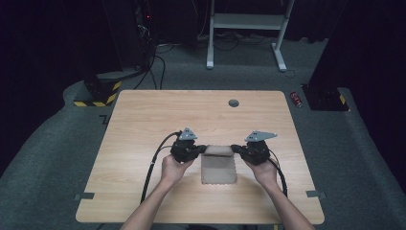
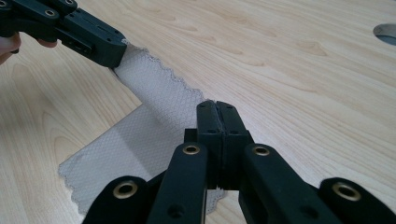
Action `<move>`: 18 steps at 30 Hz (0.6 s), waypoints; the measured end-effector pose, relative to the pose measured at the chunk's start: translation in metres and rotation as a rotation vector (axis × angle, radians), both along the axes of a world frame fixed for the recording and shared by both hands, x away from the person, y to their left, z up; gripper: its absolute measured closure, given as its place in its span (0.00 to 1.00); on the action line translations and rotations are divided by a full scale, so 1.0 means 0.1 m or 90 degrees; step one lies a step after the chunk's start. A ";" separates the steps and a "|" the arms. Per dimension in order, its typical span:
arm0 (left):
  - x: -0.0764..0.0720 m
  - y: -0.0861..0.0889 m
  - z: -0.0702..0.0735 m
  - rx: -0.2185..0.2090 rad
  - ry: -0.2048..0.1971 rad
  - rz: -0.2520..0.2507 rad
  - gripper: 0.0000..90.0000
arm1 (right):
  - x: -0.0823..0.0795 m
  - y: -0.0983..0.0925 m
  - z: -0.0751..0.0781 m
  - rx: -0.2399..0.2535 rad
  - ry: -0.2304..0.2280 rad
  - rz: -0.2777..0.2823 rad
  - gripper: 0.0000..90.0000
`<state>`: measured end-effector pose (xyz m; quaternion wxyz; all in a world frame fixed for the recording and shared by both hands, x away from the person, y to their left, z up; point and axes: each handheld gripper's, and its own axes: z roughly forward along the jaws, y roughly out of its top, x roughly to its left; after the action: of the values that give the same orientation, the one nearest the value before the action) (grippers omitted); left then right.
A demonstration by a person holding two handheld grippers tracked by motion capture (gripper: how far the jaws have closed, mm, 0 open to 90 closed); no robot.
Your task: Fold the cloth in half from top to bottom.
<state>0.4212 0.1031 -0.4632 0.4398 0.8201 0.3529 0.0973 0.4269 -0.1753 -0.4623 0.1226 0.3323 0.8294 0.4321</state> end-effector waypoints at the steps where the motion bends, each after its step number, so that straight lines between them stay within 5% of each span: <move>1: -0.01 0.00 0.00 0.001 0.000 -0.001 0.99 | 0.00 0.00 -0.01 0.001 0.003 0.000 1.00; 18: -0.15 0.03 -0.02 -0.008 -0.012 -0.011 0.99 | -0.13 -0.02 0.03 0.004 -0.004 0.019 1.00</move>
<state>0.4067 0.1058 -0.4647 0.4489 0.8194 0.3425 0.0992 0.4137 -0.1775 -0.4596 0.1175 0.3187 0.8328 0.4372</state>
